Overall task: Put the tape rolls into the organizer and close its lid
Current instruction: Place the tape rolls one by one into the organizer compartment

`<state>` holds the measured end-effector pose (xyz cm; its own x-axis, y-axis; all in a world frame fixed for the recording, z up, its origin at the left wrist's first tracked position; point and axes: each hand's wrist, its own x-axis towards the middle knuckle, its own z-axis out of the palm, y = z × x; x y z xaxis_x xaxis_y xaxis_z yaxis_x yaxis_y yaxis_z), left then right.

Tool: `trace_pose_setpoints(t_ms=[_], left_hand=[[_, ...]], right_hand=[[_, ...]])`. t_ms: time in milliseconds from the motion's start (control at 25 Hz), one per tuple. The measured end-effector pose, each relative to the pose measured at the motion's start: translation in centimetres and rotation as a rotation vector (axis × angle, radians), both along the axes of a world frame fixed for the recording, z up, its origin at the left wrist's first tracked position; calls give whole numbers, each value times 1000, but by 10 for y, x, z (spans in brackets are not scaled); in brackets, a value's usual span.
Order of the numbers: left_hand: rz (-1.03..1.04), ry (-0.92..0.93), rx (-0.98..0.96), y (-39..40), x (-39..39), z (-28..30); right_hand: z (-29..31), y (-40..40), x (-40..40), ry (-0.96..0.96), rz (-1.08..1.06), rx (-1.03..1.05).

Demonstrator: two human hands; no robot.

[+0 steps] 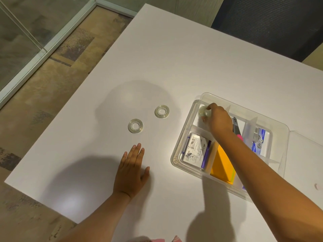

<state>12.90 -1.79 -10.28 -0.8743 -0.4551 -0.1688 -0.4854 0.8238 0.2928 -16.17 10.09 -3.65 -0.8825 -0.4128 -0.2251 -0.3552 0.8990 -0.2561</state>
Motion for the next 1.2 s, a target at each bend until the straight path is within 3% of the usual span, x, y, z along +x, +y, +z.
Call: trace_pose_setpoints(t_ms=[440,520,640,880,1040,1200], left_hand=[[10,11,3,0,0,-3],[3,9,-4,0,-1,-3],[7,9,1,1,-1,-1],[-18,44,3,1,2,-2],[-22,55,-1,1,2,-2],[-26,54,-10,1,2,-1]], right_hand=[[6,1,0,50,35,1],[15,-8,0,141,32,-108],[30,-39,6,192,203,-256],[9,-93,48,-111,571,-31],[-10,-99,58,-42,690,99],[-10,-93,56,7,591,38]])
